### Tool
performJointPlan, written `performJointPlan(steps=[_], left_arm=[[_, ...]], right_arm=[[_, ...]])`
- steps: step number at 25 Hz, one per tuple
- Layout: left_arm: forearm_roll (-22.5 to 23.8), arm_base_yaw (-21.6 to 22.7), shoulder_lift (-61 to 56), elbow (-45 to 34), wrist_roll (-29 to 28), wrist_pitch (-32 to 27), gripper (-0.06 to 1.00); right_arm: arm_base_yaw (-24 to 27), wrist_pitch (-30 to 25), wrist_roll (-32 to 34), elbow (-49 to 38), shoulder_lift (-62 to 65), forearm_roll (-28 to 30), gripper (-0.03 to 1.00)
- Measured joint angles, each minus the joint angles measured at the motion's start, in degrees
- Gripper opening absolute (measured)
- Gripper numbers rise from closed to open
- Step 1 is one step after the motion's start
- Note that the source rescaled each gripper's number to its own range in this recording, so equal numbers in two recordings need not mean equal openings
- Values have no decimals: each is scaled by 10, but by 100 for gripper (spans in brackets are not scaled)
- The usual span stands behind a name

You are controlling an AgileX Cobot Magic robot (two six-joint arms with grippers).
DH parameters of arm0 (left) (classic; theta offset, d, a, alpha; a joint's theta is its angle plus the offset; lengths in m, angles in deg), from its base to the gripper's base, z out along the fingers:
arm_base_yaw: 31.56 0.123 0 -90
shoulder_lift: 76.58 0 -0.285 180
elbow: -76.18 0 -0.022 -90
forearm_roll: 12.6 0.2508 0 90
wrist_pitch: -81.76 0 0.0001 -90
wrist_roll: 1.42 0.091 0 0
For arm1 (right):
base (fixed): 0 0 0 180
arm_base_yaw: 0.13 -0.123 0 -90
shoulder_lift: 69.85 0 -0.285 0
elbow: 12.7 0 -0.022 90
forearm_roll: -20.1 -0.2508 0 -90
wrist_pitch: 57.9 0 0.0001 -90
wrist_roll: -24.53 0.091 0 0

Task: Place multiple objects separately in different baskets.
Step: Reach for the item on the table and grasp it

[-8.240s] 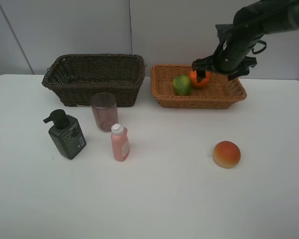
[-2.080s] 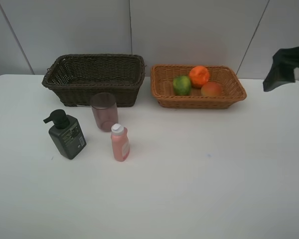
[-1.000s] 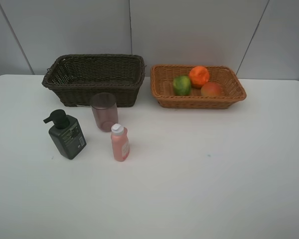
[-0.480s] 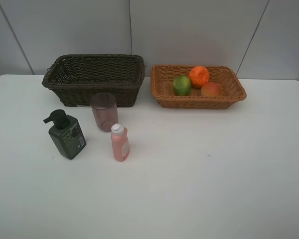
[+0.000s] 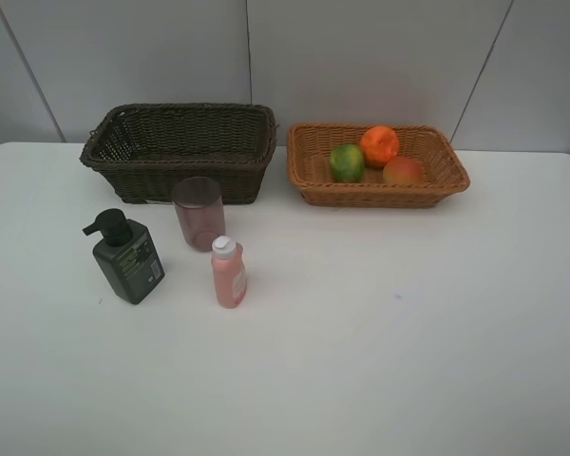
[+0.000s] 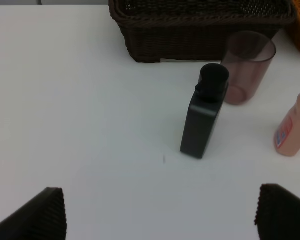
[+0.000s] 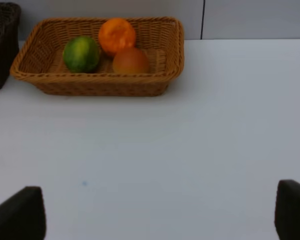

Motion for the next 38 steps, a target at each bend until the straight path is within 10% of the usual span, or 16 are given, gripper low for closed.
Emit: performJointPlan(steps=[31,38], left_arm=[[-18,-46,2,3,0,3,98],[-26,-53,209,104,99,10,98]], right_arm=[[0,0,0,0,0,0,97],[0,0,0,0,0,0,97]])
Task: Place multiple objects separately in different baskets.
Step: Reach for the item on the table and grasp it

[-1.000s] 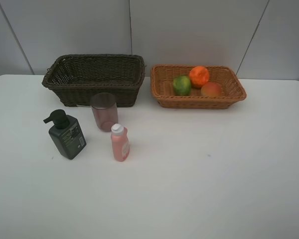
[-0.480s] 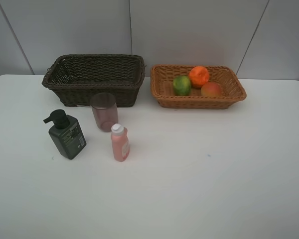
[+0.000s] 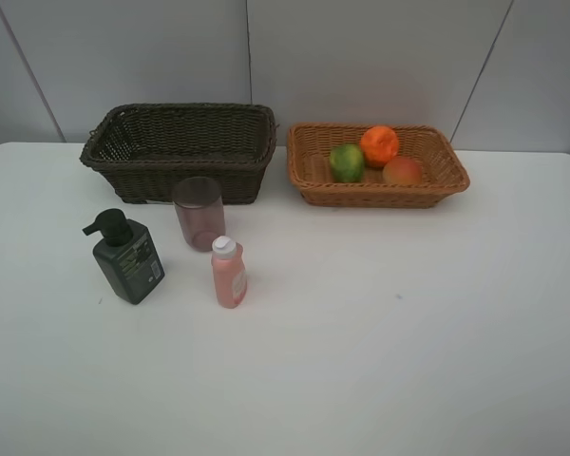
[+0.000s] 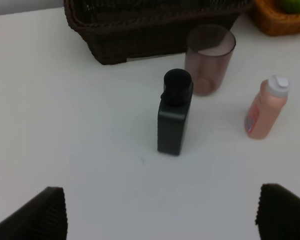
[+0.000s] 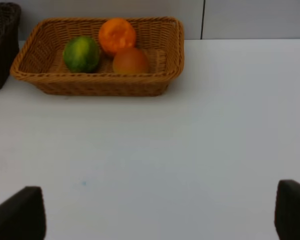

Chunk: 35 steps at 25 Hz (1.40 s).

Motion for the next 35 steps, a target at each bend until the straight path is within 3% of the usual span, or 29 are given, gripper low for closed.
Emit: performJointPlan(steps=[6,11,16,24,29,35], left_arm=[[-32,-6,244,116,52,24,98],[-47,-11,414,197,64,44,98],[-23,-80,566,267,65,50,98],[82,-174,757,389,-2,50,98],[76,-212,832,439,-26,52,98],[73,-198,878,444,-77,56,98]], right_arm=[[0,0,0,0,0,0,97],[0,0,0,0,0,0,97],[0,0,0,0,0,0,97],[0,0,0,0,0,0,97],[0,0,0,0,0,0,97],[0,0,0,0,0,0,97]])
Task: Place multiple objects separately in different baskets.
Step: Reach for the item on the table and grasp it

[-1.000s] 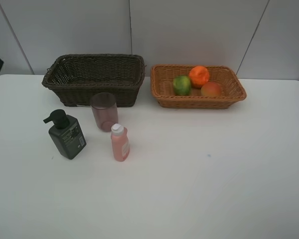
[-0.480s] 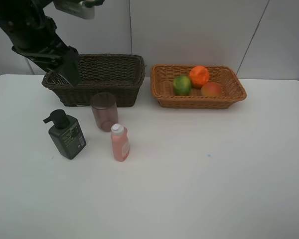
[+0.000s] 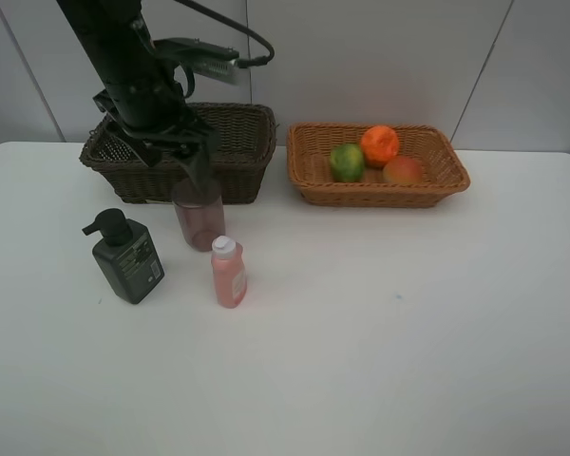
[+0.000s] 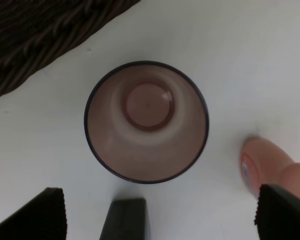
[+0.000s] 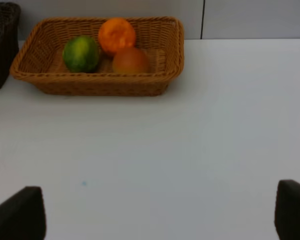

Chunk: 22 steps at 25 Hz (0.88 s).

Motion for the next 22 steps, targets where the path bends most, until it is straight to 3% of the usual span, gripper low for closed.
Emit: performJointPlan(steps=[7,13,22], left_arm=[[0,40,18,1,-64,30,98],[-42,40,44,2,-77,63,98],[-43,40,67,2,-163,82,98]], right_arm=[[0,0,0,0,0,0,97],[0,0,0,0,0,0,97],[0,0,0,0,0,0,97]])
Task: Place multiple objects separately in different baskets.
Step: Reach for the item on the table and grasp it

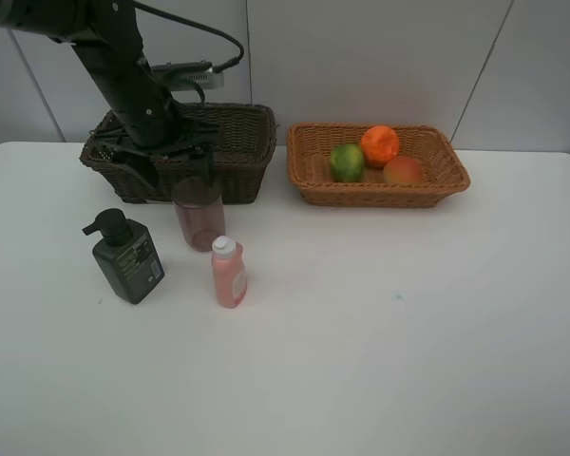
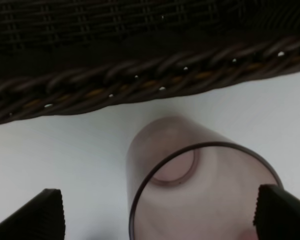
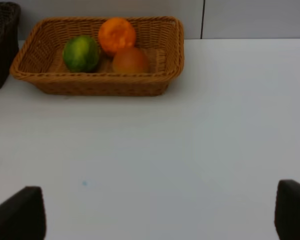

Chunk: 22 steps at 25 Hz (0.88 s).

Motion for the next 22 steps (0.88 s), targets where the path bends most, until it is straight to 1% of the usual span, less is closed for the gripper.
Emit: performJointPlan(steps=[5,11,17,22], left_arm=[[13,0,0,0,-30,6,98],[36,0,0,0,-40,5,98],[36,0,0,-18,-42,9,98],[36,0,0,-46,-42,32,98]], right_arm=[[0,0,0,0,0,0,97],[0,0,0,0,0,0,97],[0,0,0,0,0,0,97],[0,0,0,0,0,0,97]])
